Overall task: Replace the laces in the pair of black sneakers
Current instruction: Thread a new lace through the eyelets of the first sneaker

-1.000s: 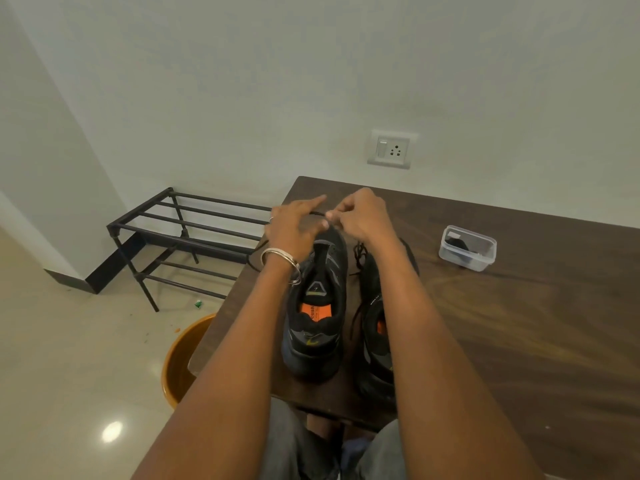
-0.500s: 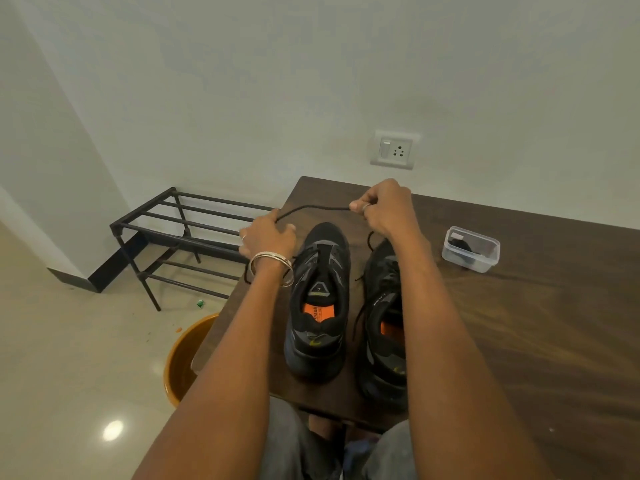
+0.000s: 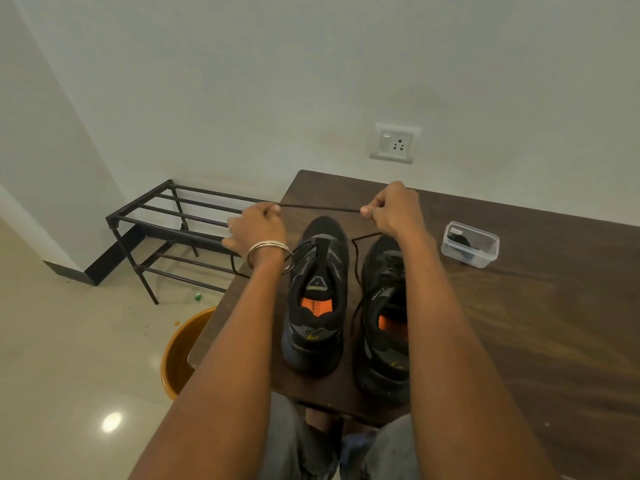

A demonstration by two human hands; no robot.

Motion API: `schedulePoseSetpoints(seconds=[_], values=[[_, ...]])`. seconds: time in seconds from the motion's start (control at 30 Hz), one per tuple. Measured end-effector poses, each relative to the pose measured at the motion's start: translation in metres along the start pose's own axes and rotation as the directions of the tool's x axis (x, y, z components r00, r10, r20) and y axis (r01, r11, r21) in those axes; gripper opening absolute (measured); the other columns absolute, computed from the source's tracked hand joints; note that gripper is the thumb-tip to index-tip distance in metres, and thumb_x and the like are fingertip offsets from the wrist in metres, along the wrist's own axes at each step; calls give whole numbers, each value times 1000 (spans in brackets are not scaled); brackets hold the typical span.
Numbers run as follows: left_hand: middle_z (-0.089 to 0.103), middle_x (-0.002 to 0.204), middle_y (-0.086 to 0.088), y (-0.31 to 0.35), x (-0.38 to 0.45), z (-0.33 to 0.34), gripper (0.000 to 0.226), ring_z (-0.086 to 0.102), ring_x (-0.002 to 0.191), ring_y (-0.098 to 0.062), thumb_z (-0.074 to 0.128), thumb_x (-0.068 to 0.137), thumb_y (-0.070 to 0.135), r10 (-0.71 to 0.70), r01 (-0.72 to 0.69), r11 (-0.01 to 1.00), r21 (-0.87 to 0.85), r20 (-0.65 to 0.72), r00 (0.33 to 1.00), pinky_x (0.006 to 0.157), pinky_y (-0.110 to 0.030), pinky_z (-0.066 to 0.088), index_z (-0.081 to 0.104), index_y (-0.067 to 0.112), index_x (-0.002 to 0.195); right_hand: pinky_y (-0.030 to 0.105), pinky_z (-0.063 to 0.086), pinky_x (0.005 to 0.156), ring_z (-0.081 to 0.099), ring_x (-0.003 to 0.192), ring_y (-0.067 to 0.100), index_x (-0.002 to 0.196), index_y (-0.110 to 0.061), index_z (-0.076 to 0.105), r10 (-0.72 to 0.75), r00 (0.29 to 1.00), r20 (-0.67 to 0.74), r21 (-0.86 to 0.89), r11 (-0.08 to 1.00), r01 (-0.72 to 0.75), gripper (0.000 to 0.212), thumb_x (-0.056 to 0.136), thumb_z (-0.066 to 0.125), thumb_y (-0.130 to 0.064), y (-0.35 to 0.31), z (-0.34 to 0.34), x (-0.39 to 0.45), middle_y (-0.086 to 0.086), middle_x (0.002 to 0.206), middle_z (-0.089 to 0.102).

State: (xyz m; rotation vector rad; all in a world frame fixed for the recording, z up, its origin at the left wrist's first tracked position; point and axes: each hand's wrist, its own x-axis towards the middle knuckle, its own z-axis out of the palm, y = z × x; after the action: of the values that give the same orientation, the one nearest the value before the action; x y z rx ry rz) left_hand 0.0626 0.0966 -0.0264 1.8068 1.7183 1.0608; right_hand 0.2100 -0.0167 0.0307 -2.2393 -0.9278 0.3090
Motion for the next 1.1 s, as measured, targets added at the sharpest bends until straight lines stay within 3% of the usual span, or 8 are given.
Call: schedulePoseSetpoints(seconds=[0.13,0.23,0.3,0.57,0.7,0.9,1.0,1.1], values=[[64,118,0,3,-3,-8,32,39,120,-23,57,94,32,126,-132,989,71,90,988,94,-41,29,62,30,125,39,50,98,64,107,27,101,0,72,-13,1000,-12,-6,1000,13,23,90,71,-21,-3,3,0,17,109,70],[53,134,12,19,-7,-11,51,34,123,-21,63,88,40,472,-504,863,25,314,824,91,-38,27,47,41,136,33,50,91,64,102,22,97,-4,74,-101,994,50,41,994,99,20,90,71,-22,-17,8,-6,13,102,72],[61,113,11,27,-13,-8,36,37,116,-17,62,89,39,551,-587,809,-37,393,736,84,-34,20,59,41,125,27,46,82,64,95,17,95,-5,75,-146,985,86,62,988,141,18,89,71,-22,-24,9,-9,10,96,72],[68,96,-1,18,-9,-11,20,43,111,-21,55,95,34,184,-191,979,76,80,980,89,-38,26,72,31,103,38,49,100,64,105,19,98,-4,73,-85,992,97,16,996,84,15,91,70,-17,-8,-1,-4,11,106,72],[69,96,-5,4,-3,-16,22,42,114,-24,54,95,30,-64,69,992,109,-50,997,92,-41,28,73,26,105,50,38,108,58,115,23,92,-12,72,-24,999,43,-95,995,28,10,91,69,-21,1,-1,1,5,109,70],[50,138,10,19,-7,-15,55,34,124,-22,62,90,38,375,-413,906,95,271,886,91,-38,28,41,41,141,29,46,89,61,94,16,96,-3,70,-144,986,87,53,989,140,15,97,61,-15,-19,5,-6,6,98,68],[64,116,14,30,-13,-13,34,37,115,-15,60,90,41,543,-550,831,-84,343,766,81,-32,18,59,41,125,31,57,77,68,79,20,94,-4,70,-166,977,134,94,984,155,13,95,64,-16,-24,9,-9,11,90,70],[57,73,16,30,-15,-11,21,46,107,-17,54,95,39,510,-511,855,-88,326,796,77,-32,17,71,32,104,32,61,72,71,71,23,97,-1,70,-128,977,168,119,987,109,15,93,67,-15,-25,9,-10,11,88,70]])
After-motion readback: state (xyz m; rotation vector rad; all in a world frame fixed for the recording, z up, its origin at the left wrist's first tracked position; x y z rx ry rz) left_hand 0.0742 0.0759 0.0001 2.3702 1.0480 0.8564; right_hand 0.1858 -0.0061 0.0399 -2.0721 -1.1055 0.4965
